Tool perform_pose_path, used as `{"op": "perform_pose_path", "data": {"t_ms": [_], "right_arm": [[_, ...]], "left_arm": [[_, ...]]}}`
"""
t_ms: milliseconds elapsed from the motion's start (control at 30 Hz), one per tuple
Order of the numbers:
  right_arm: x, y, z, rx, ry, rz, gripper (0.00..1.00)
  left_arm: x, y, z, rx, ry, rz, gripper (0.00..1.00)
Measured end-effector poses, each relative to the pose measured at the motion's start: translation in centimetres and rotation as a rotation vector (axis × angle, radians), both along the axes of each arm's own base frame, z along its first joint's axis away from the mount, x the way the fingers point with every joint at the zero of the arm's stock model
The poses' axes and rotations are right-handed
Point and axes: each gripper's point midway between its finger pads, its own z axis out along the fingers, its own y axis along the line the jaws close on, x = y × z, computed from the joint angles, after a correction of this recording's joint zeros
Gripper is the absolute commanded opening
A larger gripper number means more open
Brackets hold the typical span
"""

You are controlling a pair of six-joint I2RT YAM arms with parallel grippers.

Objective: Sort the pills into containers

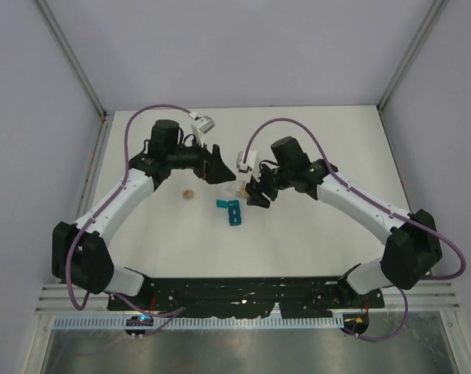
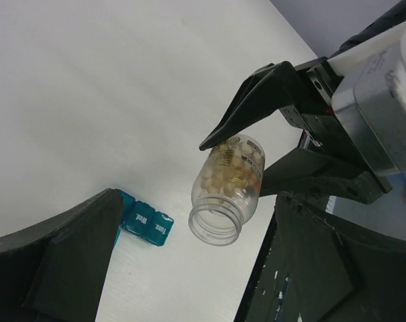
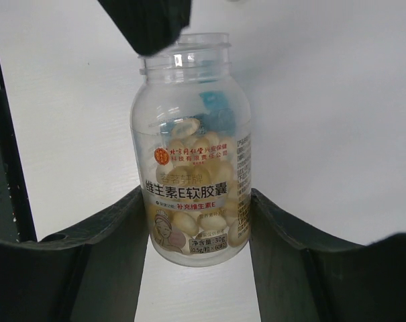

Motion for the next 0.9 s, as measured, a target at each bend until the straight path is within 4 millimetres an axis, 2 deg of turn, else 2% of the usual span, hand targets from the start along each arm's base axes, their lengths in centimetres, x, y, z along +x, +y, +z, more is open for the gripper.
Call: {"op": "perform_pose_path", "data": {"t_ms": [100,300,467,633,800,900], "right_arm": [[0.1,0.2,1.2,0.024,-0.026,-0.026,0.05],[0.7,0.0,2.6,0.043,-0.062,-0.077,0.06],[1.0,-0.2,3.2,0.049,-0.075,-0.106,0.05],[0.8,-0.1,4.1,0.065,-0.095,-0.114,0.06],[0.6,-0.1,4.9,0.076,-0.113,-0.116,0.05],[0.7,-0.3,4.9,0.073,-0.117,-0.125,0.07]], "left_arm": [[0.1,-0.9,0.6,-0.025,0.05,-0.002,1.0],[-1.0,-2.5,-0.1,-0.032,0.152,-0.02,0.98],[-2.1,-3.5,-0.2,-0.031,0.19,-0.046,0.87],[-2.1,-4.6,0.0,-0.03,0.206,-0.064,0.77],[-2.1,-5.0,-0.2,-0.031,0.224,-0.071,0.63],[-2.4,-5.2,0.0,-0.037,0.228,-0.081,0.49]]}}
